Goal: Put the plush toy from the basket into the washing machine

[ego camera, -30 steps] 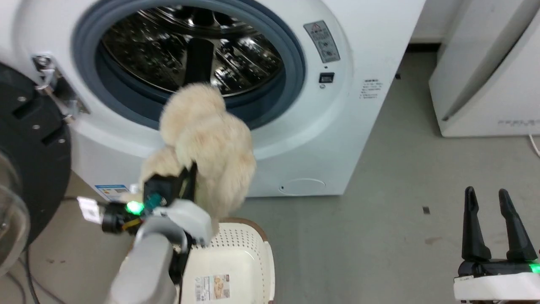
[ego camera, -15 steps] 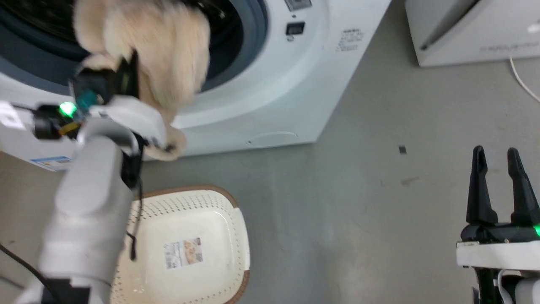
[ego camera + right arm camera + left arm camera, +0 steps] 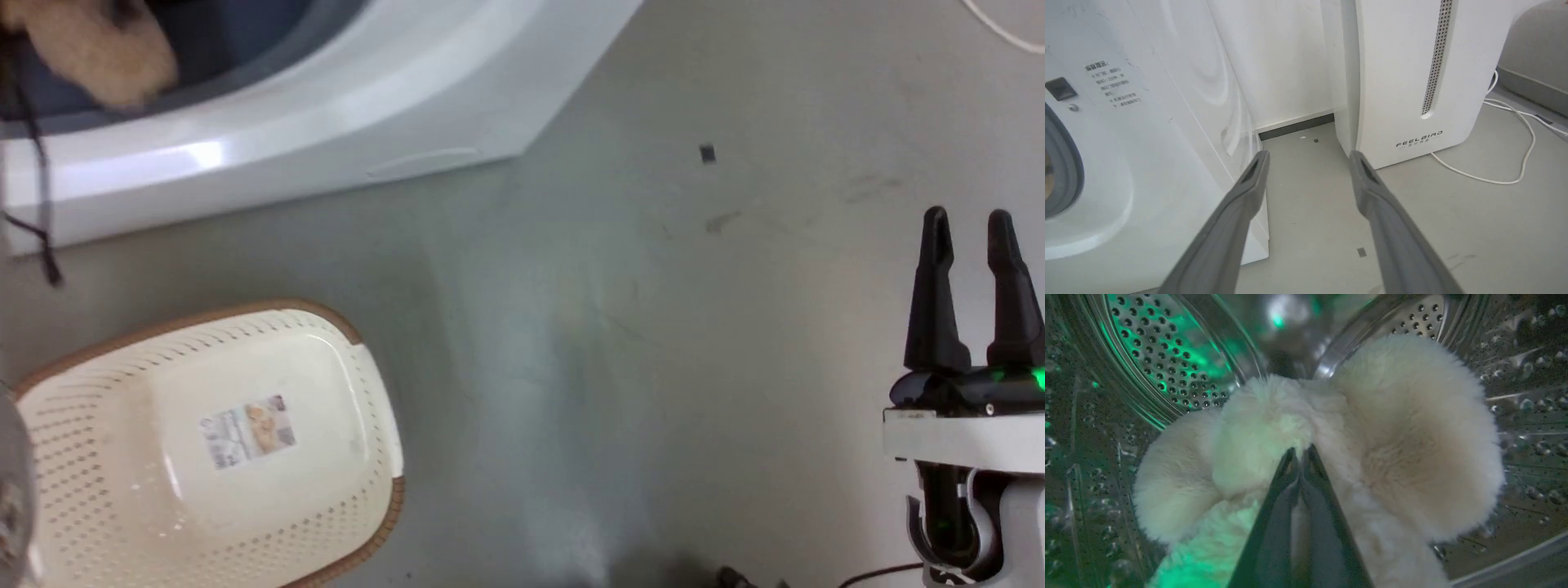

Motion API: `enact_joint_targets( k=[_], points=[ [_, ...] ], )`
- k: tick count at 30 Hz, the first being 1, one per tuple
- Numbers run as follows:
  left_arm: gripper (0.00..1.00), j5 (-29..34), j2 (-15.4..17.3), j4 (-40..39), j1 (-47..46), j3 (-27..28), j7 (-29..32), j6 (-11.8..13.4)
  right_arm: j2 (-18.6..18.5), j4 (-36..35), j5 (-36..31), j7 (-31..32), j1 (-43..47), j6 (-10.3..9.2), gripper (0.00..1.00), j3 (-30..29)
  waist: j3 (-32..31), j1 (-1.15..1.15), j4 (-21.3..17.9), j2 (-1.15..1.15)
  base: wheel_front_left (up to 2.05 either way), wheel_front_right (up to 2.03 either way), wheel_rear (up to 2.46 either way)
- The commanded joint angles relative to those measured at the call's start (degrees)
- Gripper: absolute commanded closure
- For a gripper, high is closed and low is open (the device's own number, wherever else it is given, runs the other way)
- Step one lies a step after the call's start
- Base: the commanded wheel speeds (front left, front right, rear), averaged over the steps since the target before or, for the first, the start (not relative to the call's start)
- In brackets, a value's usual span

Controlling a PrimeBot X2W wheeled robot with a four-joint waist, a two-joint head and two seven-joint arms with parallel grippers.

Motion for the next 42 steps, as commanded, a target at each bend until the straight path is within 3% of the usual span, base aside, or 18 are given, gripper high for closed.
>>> enact_joint_targets(
  k=[1, 10, 11, 12, 13, 21, 30, 42],
  points=[
    [1.00, 0.3, 0.6, 0.3, -2.8, -0.1, -0.4, 0.3, 0.0, -0.3, 0.4, -0.2, -1.1, -0.04, 0.00, 0.1, 3.5, -0.01, -2.5, 0.00, 0.00, 0.00, 0.00],
    [1.00, 1.1, 3.0, 2.6, -12.1, -0.5, -0.4, 2.0, 0.0, -1.0, 1.7, -0.2, -2.6, -0.04, 0.00, 1.4, 7.7, -0.01, -4.2, 0.00, 0.00, 0.00, 0.00],
    [0.73, 1.2, 3.0, 2.4, -12.3, -0.5, -0.4, 2.3, 0.0, -1.0, 1.7, -0.2, -2.7, -0.04, 0.00, 1.6, 7.9, -0.01, -4.1, 0.00, 0.00, 0.00, 0.00],
    [0.09, 1.4, 2.9, 1.9, -12.4, -0.6, -0.4, 2.8, 0.0, -1.0, 1.6, -0.2, -2.7, -0.04, 0.00, 1.7, 8.0, -0.01, -4.0, 0.00, 0.00, 0.00, 0.00],
    [0.00, 1.1, 2.5, 1.7, -12.1, -0.5, -0.4, 3.0, 0.0, -1.1, 1.5, -0.2, -2.8, -0.04, 0.00, 1.6, 8.0, -0.01, -3.7, 0.00, 0.00, 0.00, 0.00],
    [0.00, -0.3, -0.4, 0.4, -5.9, -0.1, -0.4, 3.6, 0.0, -0.6, 0.0, -0.2, -3.0, -0.04, 0.00, 1.2, 5.6, -0.01, -1.2, 0.00, 0.00, 0.00, 0.00],
    [0.00, -1.0, -4.4, -6.0, 7.4, 0.1, -0.4, 4.6, 0.0, -0.3, -3.5, -0.2, -1.6, -0.04, 0.00, 2.0, -2.1, -0.01, 2.9, 0.00, 0.00, 0.00, 0.00],
    [0.00, -0.6, -12.4, -26.3, 36.1, 1.8, -0.4, 5.8, 0.0, 0.3, -9.7, -0.3, 4.3, -0.04, 0.00, 1.7, -17.6, -0.01, 10.5, 0.00, 0.00, 0.00, 0.00]
  ],
)
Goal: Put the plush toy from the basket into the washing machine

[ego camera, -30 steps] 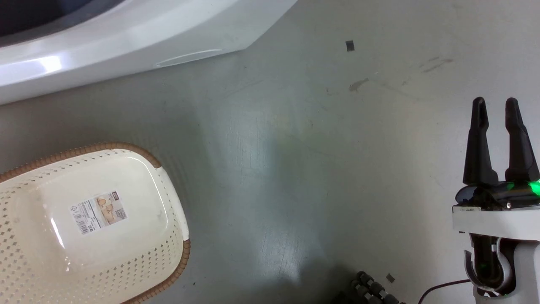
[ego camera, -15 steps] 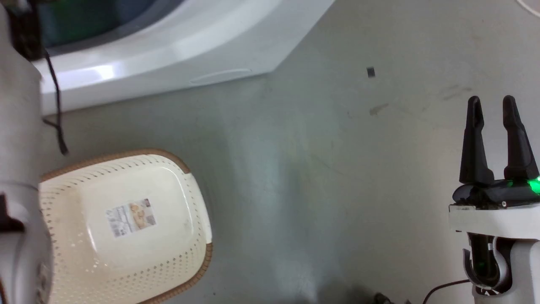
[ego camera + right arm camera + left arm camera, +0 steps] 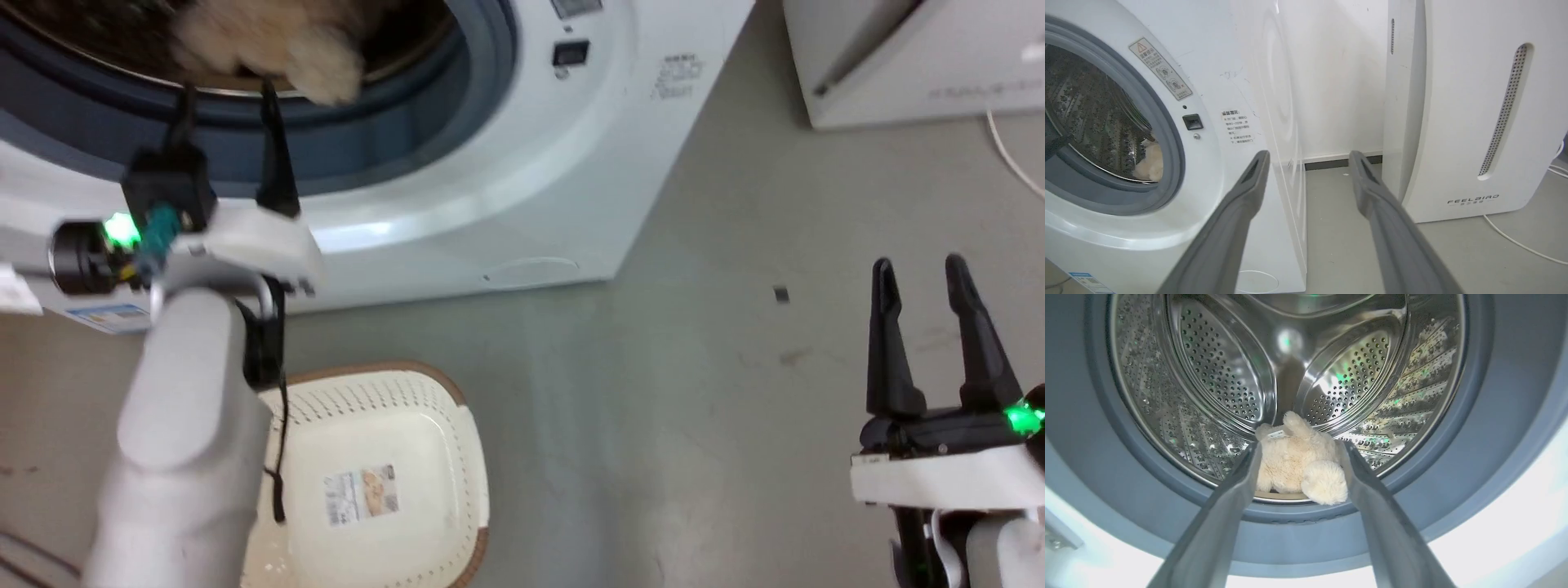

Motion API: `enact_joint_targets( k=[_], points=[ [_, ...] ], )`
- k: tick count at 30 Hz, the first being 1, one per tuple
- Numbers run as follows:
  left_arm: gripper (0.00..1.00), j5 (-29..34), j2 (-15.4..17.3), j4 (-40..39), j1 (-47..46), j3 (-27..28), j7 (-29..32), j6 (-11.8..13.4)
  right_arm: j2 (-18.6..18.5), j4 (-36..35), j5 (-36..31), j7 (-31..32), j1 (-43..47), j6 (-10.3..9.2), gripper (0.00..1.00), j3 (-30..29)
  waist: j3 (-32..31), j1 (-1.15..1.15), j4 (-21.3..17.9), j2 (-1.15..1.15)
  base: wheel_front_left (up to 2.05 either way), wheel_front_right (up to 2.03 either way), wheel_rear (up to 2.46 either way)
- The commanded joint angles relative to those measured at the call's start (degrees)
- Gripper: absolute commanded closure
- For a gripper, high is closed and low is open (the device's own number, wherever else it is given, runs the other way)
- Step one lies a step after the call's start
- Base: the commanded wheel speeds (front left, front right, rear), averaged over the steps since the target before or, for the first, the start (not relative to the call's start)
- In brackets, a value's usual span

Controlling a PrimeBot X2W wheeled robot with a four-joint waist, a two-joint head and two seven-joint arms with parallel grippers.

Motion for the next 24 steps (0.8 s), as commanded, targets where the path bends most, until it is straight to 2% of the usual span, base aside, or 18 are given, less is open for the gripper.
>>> enact_joint_targets(
  k=[1, 10, 13, 24],
  points=[
    [0.00, 0.8, -0.5, -2.4, 3.2, 0.3, -0.3, 0.3, 0.0, 0.3, -0.7, -0.3, 1.4, -0.04, 0.00, 0.0, -4.4, 0.00, 3.0, 0.00, 0.00, 0.00, 0.00],
    [0.00, 3.8, -3.7, -12.6, 17.4, 0.6, -0.3, 1.5, 0.0, 0.8, -3.6, -0.3, 5.6, -0.04, 0.00, 0.1, -11.9, 0.00, 7.0, 0.00, 0.00, 0.00, 0.00],
    [0.00, 3.9, -4.5, -15.8, 21.8, 0.7, -0.3, 0.9, 0.0, 1.1, -4.0, -0.3, 6.9, -0.04, 0.00, -0.1, -14.0, 0.00, 7.8, 0.00, 0.00, 0.00, 0.00],
    [0.00, 5.9, -5.5, -22.8, 35.6, 2.5, -0.3, 1.3, 0.0, 1.8, -4.5, -0.3, 12.1, -0.04, 0.00, -0.8, -20.1, 0.00, 10.0, 0.00, 0.00, 0.00, 0.00]
  ],
)
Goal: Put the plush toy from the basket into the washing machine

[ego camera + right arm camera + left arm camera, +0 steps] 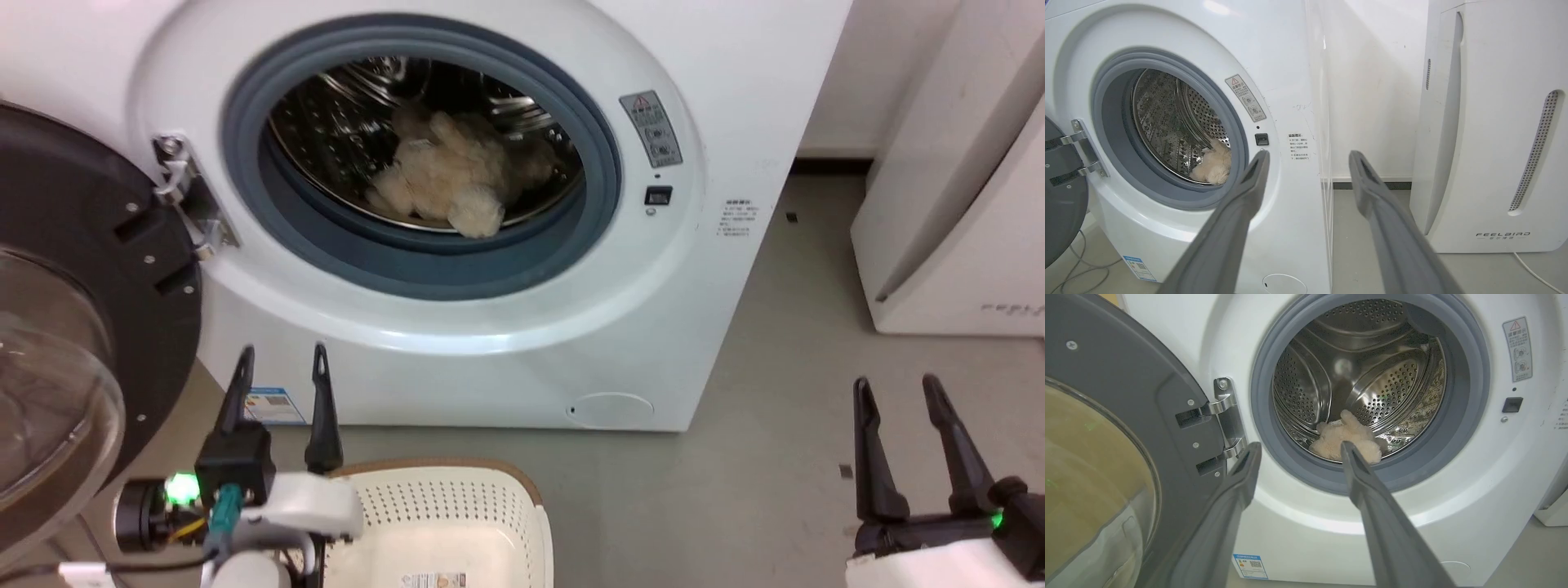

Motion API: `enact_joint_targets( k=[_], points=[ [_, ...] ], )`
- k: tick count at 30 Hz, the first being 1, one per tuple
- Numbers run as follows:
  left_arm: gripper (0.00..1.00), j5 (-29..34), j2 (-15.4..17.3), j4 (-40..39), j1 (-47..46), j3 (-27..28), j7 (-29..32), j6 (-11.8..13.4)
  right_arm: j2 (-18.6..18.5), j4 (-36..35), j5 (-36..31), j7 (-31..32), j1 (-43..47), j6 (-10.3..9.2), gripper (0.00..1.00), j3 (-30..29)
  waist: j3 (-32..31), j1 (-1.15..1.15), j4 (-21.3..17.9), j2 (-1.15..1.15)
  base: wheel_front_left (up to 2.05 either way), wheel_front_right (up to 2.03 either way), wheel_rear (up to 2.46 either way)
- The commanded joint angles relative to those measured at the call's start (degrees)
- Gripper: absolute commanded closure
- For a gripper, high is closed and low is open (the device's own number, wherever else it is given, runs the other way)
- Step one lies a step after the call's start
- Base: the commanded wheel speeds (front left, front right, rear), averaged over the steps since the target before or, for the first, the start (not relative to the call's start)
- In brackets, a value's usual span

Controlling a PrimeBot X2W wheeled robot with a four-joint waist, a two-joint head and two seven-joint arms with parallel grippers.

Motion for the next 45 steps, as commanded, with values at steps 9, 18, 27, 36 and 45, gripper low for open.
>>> enact_joint_targets(
  k=[9, 18, 27, 36, 45],
  points=[
    [1.00, 0.5, -0.4, -1.0, 5.7, -0.3, 0.0, -2.0, 0.0, 0.9, 0.0, 0.0, 3.2, 0.00, 1.00, -0.2, -3.1, 0.01, 1.2, 0.00, 0.00, 0.00, 0.00],
    [1.00, 0.6, -0.5, -1.5, 5.8, -0.2, 0.7, -2.3, 0.0, 1.0, -0.4, 0.7, 2.9, 0.00, 1.00, 0.1, -3.1, 0.01, 1.0, 0.00, 0.00, 0.00, 0.00],
    [1.00, 0.7, -0.7, -2.2, 6.1, 0.1, 1.8, -2.7, 0.0, 1.2, -1.0, 1.8, 2.5, -0.01, 1.00, 0.3, -3.2, 0.01, 0.8, 0.00, 0.00, 0.00, 0.00],
    [1.00, 0.9, -0.9, -2.9, 6.3, 0.3, 2.8, -3.1, 0.0, 1.4, -1.7, 2.8, 2.1, -0.01, 1.00, 0.6, -3.3, 0.01, 0.6, 0.00, 0.00, 0.00, 0.00],
    [1.00, 1.0, -1.1, -3.6, 6.6, 0.5, 3.9, -3.6, 0.0, 1.6, -2.3, 3.9, 1.7, -0.01, 1.00, 0.9, -3.3, 0.01, 0.4, 0.00, 0.00, 0.00, 0.00]
  ],
)
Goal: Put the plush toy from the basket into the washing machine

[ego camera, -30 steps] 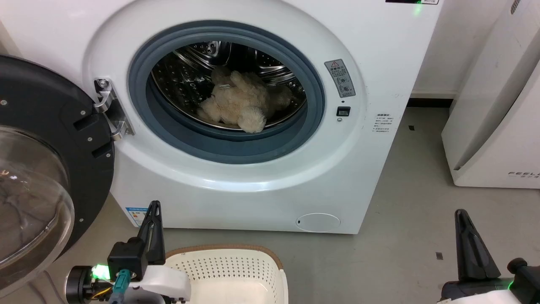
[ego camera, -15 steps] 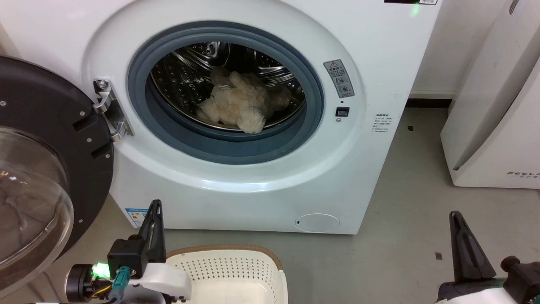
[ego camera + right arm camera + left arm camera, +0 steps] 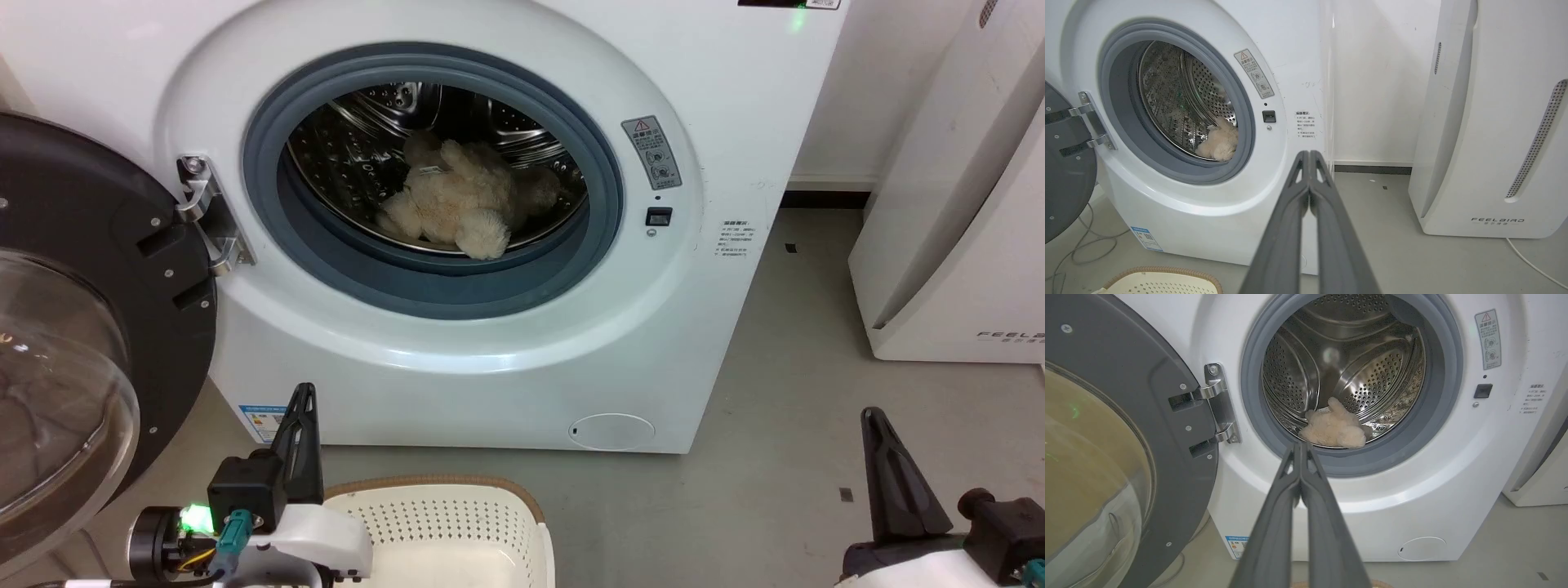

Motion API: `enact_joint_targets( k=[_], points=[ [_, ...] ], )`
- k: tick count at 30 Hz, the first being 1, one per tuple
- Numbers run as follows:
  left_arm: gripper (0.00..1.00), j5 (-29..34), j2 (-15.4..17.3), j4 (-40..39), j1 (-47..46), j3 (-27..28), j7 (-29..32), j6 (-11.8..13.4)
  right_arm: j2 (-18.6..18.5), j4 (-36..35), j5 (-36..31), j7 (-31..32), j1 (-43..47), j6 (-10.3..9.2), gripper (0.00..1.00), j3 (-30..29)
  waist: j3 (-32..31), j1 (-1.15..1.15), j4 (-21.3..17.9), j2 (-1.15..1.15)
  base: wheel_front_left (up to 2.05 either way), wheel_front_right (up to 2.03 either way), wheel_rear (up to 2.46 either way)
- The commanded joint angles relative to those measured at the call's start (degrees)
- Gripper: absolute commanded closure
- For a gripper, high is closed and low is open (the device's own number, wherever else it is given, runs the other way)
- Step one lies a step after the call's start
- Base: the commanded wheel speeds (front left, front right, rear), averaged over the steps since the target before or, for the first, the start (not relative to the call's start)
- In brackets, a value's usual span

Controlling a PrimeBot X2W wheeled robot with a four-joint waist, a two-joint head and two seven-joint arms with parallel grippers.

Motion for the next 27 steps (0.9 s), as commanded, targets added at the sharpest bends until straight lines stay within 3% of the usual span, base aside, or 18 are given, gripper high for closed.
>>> enact_joint_targets(
  k=[1, 27],
  points=[
    [1.00, 0.5, -0.1, -0.5, 0.9, 0.3, 0.3, -0.3, 0.0, 0.3, -0.6, 0.4, -1.0, -0.01, 1.00, 0.2, 0.0, 0.00, 0.0, 0.00, 0.00, 0.00, 0.00],
    [1.00, 1.0, -0.7, -2.7, 1.6, 1.0, 3.6, -1.6, 0.0, 0.9, -2.6, 3.7, -2.3, -0.02, 1.00, 1.1, -0.2, 0.00, -0.7, 0.00, 0.00, 0.00, 0.00]
  ],
)
